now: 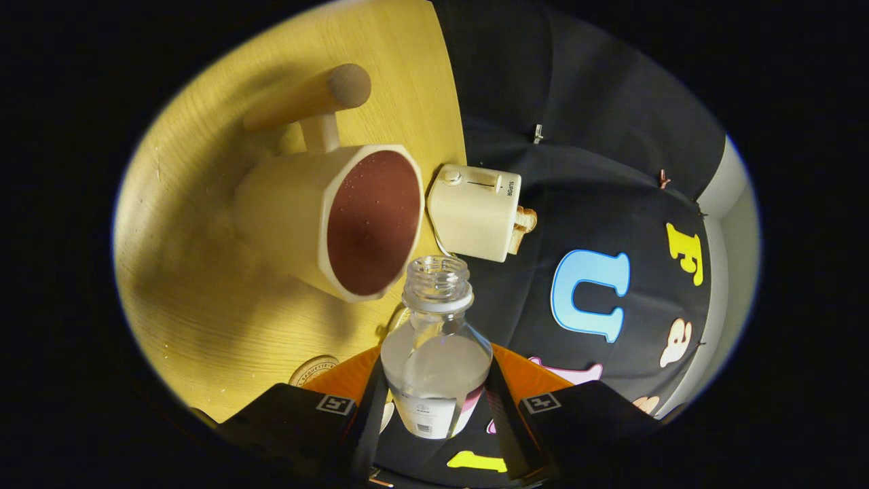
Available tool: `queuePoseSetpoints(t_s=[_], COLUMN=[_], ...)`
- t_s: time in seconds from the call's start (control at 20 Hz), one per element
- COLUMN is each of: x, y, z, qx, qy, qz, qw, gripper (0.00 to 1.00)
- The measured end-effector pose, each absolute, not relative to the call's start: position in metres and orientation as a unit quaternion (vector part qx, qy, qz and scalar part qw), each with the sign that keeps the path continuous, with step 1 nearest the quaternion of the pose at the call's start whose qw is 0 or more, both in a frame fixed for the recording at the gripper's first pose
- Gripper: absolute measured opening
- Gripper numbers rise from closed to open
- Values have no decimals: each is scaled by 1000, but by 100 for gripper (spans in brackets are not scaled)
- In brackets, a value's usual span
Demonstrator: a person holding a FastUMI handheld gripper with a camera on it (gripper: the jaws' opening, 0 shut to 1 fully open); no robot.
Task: Take the bottle from table, then pour the juice into the cup, finally place the bottle on the coaster
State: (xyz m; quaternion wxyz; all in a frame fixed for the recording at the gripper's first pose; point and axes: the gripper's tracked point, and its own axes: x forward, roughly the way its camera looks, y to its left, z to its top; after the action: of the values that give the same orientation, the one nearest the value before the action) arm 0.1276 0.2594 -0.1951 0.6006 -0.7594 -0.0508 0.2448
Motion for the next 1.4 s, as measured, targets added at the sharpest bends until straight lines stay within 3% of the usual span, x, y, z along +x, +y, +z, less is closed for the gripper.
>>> queuePoseSetpoints(t_s=[1.4], x=[136], y=[269], z=[-165], qx=[-814], qy=[-111], qz=[254], qw=[510], gripper=[74])
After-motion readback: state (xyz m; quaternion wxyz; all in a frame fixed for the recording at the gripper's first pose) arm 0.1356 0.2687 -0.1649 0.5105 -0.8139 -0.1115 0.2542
